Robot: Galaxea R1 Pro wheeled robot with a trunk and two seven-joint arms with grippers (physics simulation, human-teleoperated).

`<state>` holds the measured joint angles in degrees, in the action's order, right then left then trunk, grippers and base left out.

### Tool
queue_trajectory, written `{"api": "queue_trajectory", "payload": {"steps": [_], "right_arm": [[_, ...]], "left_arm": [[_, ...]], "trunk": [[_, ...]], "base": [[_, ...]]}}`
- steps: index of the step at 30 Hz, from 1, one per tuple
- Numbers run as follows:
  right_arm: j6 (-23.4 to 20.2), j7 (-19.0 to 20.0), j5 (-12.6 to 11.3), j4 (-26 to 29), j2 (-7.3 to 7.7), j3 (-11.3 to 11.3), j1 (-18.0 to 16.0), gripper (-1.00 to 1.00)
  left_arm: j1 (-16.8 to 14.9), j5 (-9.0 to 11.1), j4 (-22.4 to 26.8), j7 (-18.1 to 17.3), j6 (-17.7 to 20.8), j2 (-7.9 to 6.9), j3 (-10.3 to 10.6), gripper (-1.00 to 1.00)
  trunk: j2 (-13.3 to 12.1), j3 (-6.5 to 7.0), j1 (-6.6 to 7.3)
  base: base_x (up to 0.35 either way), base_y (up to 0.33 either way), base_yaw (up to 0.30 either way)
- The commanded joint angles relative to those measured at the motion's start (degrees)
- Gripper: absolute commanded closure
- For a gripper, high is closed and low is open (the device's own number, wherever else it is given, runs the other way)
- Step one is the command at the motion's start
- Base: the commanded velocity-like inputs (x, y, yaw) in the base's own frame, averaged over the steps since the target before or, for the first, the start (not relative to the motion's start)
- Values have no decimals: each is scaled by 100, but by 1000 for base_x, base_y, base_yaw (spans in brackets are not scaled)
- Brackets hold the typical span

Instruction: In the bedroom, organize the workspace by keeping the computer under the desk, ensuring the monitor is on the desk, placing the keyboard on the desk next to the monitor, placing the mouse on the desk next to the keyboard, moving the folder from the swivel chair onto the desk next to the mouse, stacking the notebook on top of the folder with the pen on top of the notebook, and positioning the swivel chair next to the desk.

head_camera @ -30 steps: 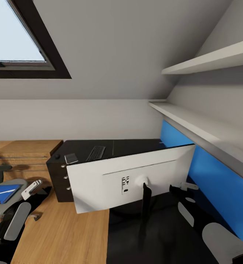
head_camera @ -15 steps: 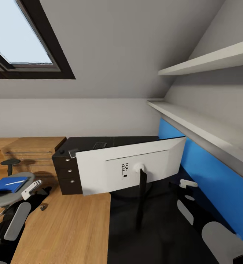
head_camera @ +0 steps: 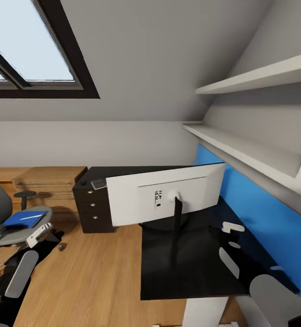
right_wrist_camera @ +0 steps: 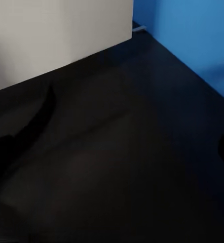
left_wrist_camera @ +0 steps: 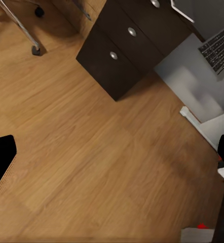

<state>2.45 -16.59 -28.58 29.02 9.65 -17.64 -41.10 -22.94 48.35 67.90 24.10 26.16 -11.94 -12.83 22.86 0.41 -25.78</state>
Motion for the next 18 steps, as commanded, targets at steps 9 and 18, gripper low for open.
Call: {"api": "queue_trajectory", "payload": {"steps": [9, 18], "right_arm": [[36, -64, -42, -2, -219, -61, 3, -100], [29, -64, -27, -26, -422, -117, 5, -100]], "left_arm": [[-1, 62, 4, 52, 15, 18, 7, -100], [0, 42, -5, 66, 23, 123, 29, -100]], "trunk": [[6, -3, 0], [6, -3, 0]], "base": [[-170, 153, 164], [-2, 2, 268]]}}
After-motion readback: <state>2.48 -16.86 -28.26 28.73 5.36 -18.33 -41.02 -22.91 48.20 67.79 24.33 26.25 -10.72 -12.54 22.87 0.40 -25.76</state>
